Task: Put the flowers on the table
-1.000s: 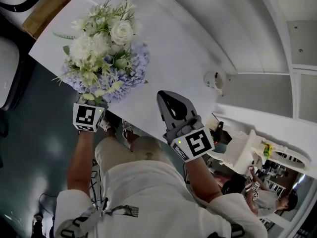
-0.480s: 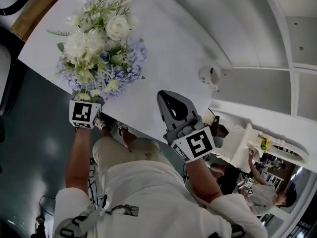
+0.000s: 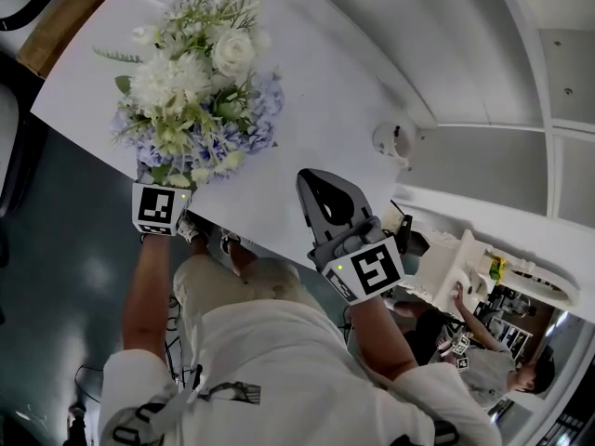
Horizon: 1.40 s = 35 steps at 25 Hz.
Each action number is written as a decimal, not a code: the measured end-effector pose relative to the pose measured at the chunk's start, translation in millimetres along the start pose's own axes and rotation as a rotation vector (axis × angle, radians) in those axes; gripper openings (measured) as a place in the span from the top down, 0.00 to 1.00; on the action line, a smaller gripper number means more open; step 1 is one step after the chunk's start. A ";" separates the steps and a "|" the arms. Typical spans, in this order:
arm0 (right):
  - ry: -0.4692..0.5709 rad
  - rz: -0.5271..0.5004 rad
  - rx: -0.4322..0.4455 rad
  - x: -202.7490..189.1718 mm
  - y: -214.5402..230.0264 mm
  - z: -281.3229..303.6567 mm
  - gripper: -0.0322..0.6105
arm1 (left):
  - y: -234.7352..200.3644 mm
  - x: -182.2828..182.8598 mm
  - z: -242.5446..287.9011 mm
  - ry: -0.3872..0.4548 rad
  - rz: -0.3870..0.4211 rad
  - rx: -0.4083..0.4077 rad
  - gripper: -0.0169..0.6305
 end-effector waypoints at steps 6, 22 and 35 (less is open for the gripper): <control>0.003 0.013 0.007 8.6 6.8 1.3 0.93 | -1.1 5.0 4.3 -0.028 0.021 -0.006 0.40; 0.036 0.025 0.028 24.2 4.3 0.3 0.93 | -7.3 4.7 6.5 -0.039 0.056 -0.014 0.40; 0.059 0.022 0.036 21.0 8.2 -14.1 0.93 | -5.2 -0.2 7.4 -0.111 0.053 -0.002 0.40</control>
Point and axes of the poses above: the fingertips, and each gripper's own axes: z forward along the fingers, y to its right, x out of its top, the point moved 2 cm from there along -z, backward along the fingers, and after that the axes turned 8 degrees about -y, right-handed, at the moved point
